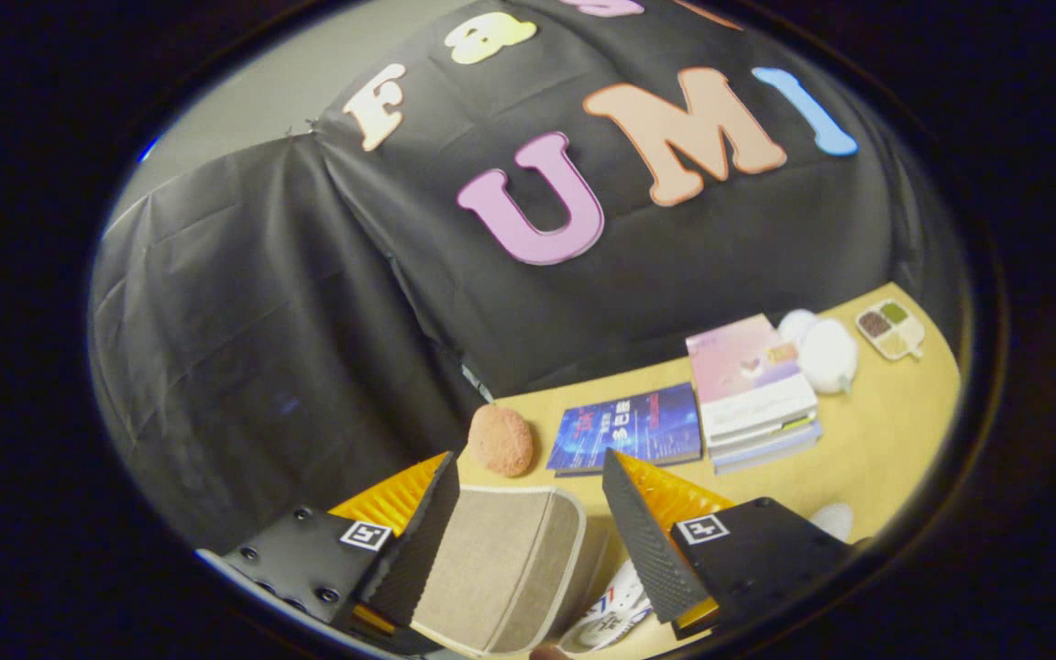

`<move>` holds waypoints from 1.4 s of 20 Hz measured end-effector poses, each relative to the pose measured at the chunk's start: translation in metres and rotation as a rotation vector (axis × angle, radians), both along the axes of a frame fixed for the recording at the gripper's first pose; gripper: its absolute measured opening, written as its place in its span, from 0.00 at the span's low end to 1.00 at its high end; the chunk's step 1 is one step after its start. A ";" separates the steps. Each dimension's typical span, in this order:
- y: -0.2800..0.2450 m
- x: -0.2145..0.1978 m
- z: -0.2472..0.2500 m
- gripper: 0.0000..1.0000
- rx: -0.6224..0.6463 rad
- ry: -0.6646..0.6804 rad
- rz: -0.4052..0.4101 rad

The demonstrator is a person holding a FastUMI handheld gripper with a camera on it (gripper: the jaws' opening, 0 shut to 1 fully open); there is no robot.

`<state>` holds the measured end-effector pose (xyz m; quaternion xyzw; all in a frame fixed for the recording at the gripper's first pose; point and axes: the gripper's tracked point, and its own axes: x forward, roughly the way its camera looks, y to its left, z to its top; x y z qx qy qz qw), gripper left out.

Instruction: Open the storage box then place both shoes into the box .Put the left shoe in first, then the right shoe, with the right side of both shoes facing outward in a uniform manner.

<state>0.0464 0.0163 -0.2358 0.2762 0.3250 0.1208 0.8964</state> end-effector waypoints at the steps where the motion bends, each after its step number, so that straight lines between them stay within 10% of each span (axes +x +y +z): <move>1: 0.002 -0.004 -0.010 0.96 0.032 0.032 -0.001; 15: 0.045 -0.059 -0.120 1.00 0.402 0.365 0.015; 28: 0.076 -0.084 -0.112 0.98 0.722 0.417 -0.014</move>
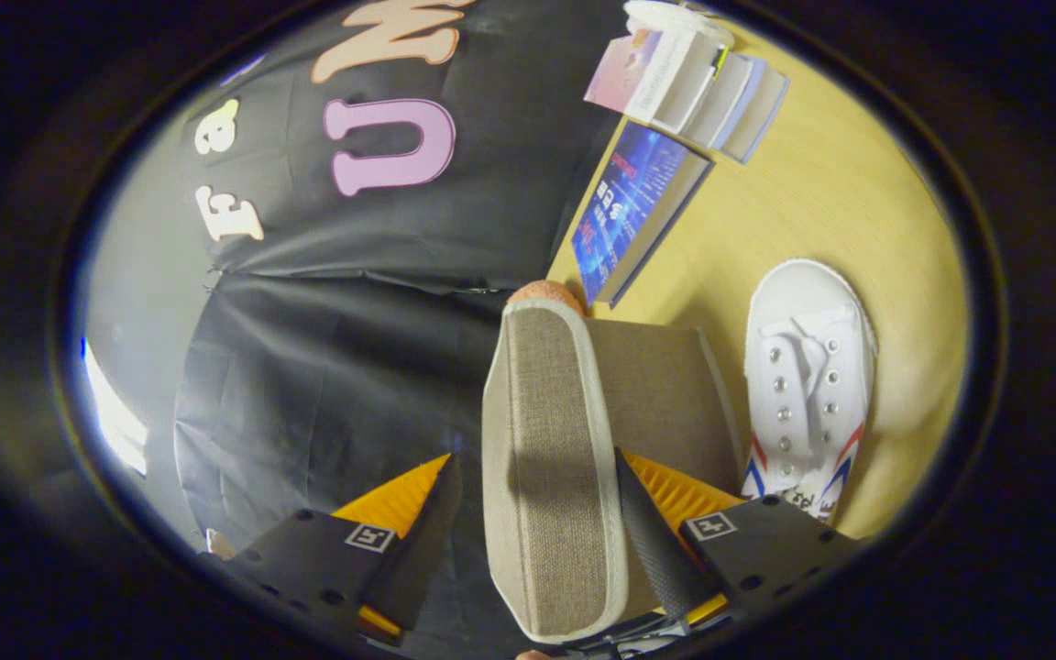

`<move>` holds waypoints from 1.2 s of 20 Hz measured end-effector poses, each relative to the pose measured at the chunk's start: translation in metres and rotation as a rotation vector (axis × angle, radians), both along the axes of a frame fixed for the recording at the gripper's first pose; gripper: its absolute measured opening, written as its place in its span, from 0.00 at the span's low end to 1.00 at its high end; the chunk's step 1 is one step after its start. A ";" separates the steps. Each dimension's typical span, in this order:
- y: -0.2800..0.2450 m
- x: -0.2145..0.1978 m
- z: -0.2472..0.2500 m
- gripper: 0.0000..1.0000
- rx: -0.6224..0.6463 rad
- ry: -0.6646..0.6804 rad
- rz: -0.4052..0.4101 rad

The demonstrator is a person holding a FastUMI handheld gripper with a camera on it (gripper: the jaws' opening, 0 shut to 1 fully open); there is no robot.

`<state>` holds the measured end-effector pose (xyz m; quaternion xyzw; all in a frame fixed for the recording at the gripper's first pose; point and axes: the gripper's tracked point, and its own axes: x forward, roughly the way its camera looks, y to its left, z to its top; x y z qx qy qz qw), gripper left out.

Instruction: Open the storage box then place both shoes into the box .Put the left shoe in first, then the right shoe, with the right side of both shoes facing outward in a uniform manner.

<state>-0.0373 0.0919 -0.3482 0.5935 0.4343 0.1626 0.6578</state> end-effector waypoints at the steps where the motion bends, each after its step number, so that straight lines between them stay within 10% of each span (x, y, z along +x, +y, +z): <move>1: 0.001 -0.001 0.005 0.98 0.004 -0.010 0.003; 8: -0.001 0.010 0.066 0.94 0.074 -0.088 0.012; 24: 0.179 0.016 0.173 0.89 0.073 -0.352 0.465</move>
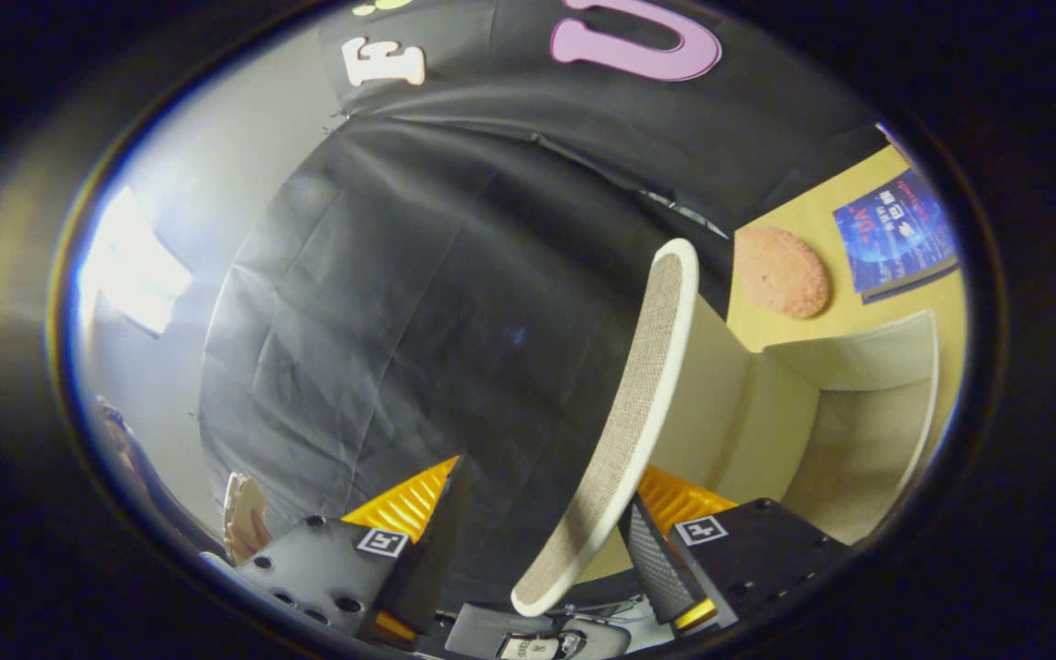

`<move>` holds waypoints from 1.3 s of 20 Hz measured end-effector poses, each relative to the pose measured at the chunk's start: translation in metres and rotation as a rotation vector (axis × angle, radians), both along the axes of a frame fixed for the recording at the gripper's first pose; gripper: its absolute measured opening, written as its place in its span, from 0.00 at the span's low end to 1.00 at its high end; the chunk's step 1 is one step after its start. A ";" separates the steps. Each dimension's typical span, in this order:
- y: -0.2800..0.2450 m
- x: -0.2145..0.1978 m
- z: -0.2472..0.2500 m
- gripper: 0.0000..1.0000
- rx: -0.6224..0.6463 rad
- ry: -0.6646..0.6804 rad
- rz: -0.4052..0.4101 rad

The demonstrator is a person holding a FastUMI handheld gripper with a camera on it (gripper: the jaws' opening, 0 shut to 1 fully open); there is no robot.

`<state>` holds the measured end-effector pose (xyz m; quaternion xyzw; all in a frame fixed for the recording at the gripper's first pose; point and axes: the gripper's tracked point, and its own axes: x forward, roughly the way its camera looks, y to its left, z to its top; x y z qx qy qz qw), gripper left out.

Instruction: Open the storage box then place both shoes into the box .Put the left shoe in first, then the right shoe, with the right side of both shoes facing outward in a uniform manner.

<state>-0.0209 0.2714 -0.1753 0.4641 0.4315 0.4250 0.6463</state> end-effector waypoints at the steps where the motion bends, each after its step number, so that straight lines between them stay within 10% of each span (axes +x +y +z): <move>1: 0.013 -0.001 0.001 0.89 0.005 0.003 0.019; 12: 0.088 -0.026 -0.030 0.89 -0.018 0.044 0.154; 26: 0.000 0.014 -0.060 0.90 -0.155 -0.004 -0.009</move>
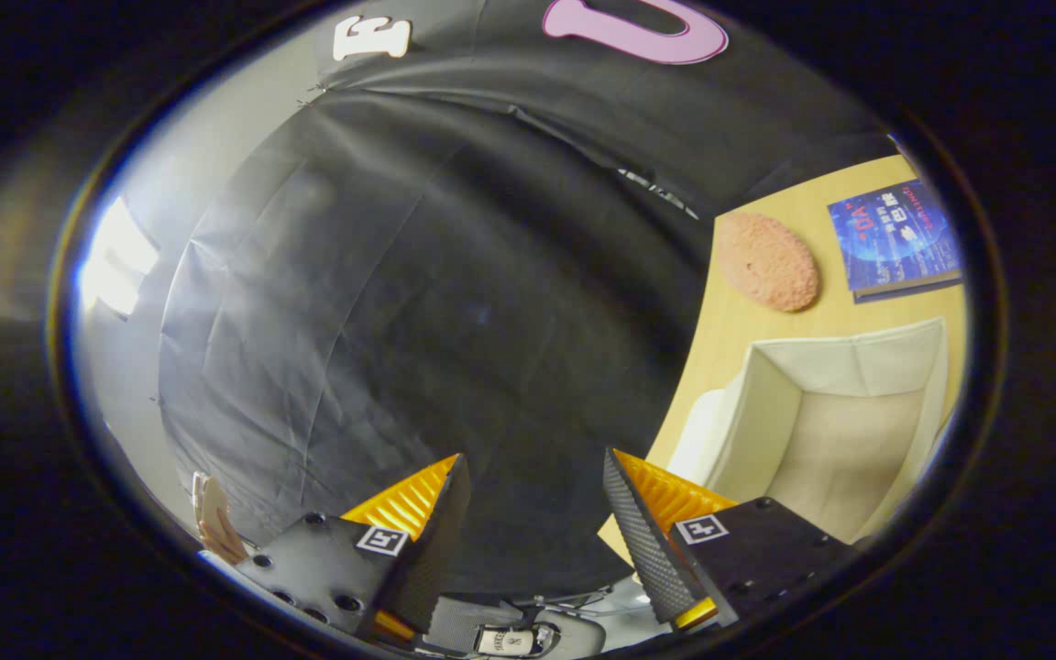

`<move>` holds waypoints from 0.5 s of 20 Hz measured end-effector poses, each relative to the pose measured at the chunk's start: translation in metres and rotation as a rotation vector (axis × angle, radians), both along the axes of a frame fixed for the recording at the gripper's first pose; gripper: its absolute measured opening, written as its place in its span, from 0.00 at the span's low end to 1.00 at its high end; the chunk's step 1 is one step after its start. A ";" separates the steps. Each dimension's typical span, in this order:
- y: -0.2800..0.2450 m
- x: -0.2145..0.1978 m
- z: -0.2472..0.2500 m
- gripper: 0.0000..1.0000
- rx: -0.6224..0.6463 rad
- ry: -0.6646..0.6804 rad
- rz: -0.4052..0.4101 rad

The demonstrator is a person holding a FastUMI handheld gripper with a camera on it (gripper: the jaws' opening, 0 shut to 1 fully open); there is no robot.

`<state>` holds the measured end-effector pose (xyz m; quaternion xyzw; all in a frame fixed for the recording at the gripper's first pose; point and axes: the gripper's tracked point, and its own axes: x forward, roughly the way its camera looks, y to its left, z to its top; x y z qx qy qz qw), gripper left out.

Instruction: Open the storage box then place both shoes into the box .Put the left shoe in first, then the right shoe, with the right side of both shoes facing outward in a uniform manner.

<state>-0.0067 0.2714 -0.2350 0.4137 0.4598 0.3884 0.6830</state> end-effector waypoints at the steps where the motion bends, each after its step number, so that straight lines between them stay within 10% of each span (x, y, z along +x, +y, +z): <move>1: -0.011 0.005 -0.004 0.90 -0.012 0.000 -0.022; 10: -0.135 0.025 -0.029 0.90 -0.147 0.012 -0.216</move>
